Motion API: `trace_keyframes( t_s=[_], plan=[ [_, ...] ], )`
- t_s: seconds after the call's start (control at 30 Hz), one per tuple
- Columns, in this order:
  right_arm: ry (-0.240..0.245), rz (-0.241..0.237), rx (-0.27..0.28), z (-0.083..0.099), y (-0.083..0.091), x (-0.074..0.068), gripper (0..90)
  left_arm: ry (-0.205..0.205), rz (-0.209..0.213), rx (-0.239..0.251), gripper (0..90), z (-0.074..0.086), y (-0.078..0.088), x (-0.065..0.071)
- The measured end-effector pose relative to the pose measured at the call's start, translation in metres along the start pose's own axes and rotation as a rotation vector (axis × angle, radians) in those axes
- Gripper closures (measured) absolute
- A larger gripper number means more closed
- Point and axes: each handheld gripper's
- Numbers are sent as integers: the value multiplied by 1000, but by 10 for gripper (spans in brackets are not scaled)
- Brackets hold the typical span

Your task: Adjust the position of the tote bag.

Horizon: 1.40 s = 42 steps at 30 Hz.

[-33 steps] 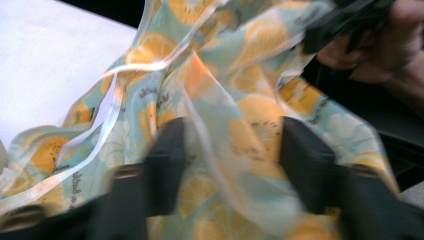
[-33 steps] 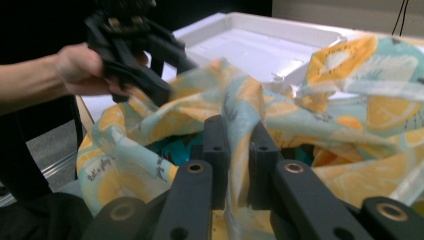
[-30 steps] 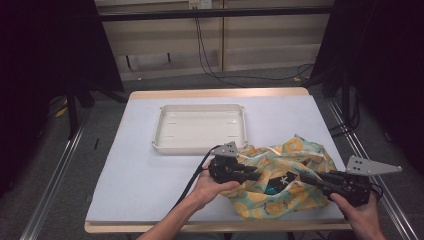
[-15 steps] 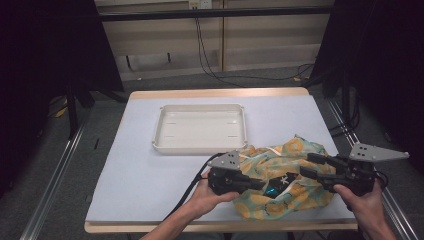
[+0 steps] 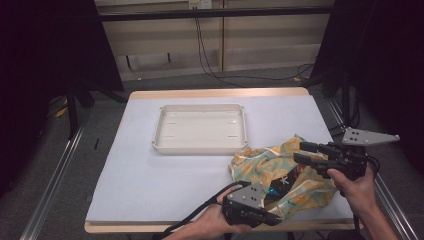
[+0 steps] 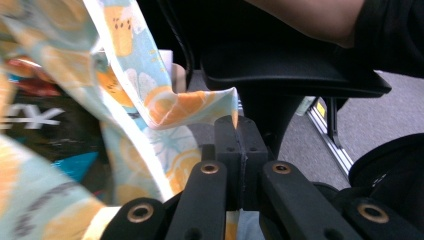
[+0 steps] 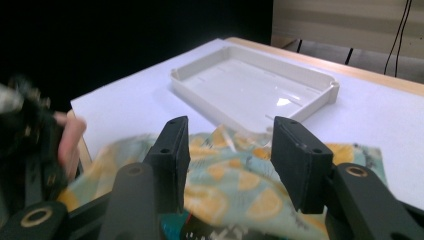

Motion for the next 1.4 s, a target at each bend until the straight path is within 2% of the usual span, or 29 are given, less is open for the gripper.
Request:
trace_keyframes(
  t_s=[0.03,0.1,0.13,0.2,0.23,0.27,0.3,0.33,0.37,0.4,0.43,0.47,0.6,0.63,0.8,0.83,0.87,0.93,0.97,1.0,1.03,1.13,1.17,1.23,1.27,1.3,1.33,1.37,1.4],
  plan=[
    [7,-3,1,0,-2,2,515,-7,24,-17,900,4,-7,3],
    [-1,-5,-15,3,-8,3,516,-7,29,-49,900,10,-11,5],
    [3,-10,-30,6,-12,4,518,8,34,-46,900,14,-12,4],
    [2,-20,-66,15,-20,5,511,17,25,-57,900,20,-13,4],
    [0,-18,-79,19,-24,5,491,37,18,-88,895,31,-13,3],
    [0,-18,-79,19,-24,5,491,37,18,-88,884,31,-13,3],
    [-13,-21,-102,29,-31,5,449,55,12,-91,868,41,-12,1],
    [-9,-21,-115,34,-34,5,427,55,12,-91,860,41,-12,1],
    [-12,-20,-126,37,-36,5,409,79,3,-89,840,47,-10,1],
    [-12,-20,-126,37,-36,5,409,79,3,-89,821,47,-10,1],
    [-9,-28,-163,41,-39,5,388,76,5,-87,812,48,-7,2],
    [-6,-28,-171,41,-40,5,374,76,5,-87,786,48,-7,2],
    [5,-36,-175,42,-42,2,339,89,-22,-45,699,45,9,-1],
    [7,-46,-190,44,-44,0,335,95,-38,-25,693,43,17,-2],
    [25,-44,-225,48,-51,-4,333,96,-80,-6,625,41,33,-5],
    [32,-44,-240,50,-55,-4,334,101,-95,18,586,39,39,-6],
    [36,-36,-252,51,-56,-4,339,101,-95,18,586,39,39,-6],
    [39,-24,-264,51,-58,-4,345,108,-127,33,596,35,44,-9],
    [41,-23,-275,51,-59,-5,364,128,-145,71,609,31,45,-14],
    [41,-23,-275,51,-59,-5,364,128,-145,71,628,31,45,-14],
    [40,-17,-276,51,-59,-4,403,146,-141,119,646,27,45,-20],
    [45,-15,-283,52,-60,-4,435,137,-170,129,661,22,45,-27],
    [38,-6,-288,53,-61,-3,518,149,-182,119,657,22,41,-35],
    [30,-16,-283,53,-62,0,643,166,-201,85,612,26,33,-39],
    [30,-16,-283,53,-62,0,643,166,-201,85,589,26,33,-39],
    [35,-28,-274,50,-62,1,771,168,-233,46,565,32,27,-40],
    [35,-28,-274,50,-62,1,771,168,-233,46,541,32,27,-40],
    [39,-34,-262,45,-60,0,864,164,-250,8,531,39,25,-40],
    [44,-29,-258,43,-60,0,884,166,-259,10,530,42,25,-40]
  ],
)
Point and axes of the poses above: each handheld gripper's, and its own axes: y roughly backward along the jaws, z roughly out of its underside, x roughly to its right, and after that the axes turned 4 degrees about -z, right-handed
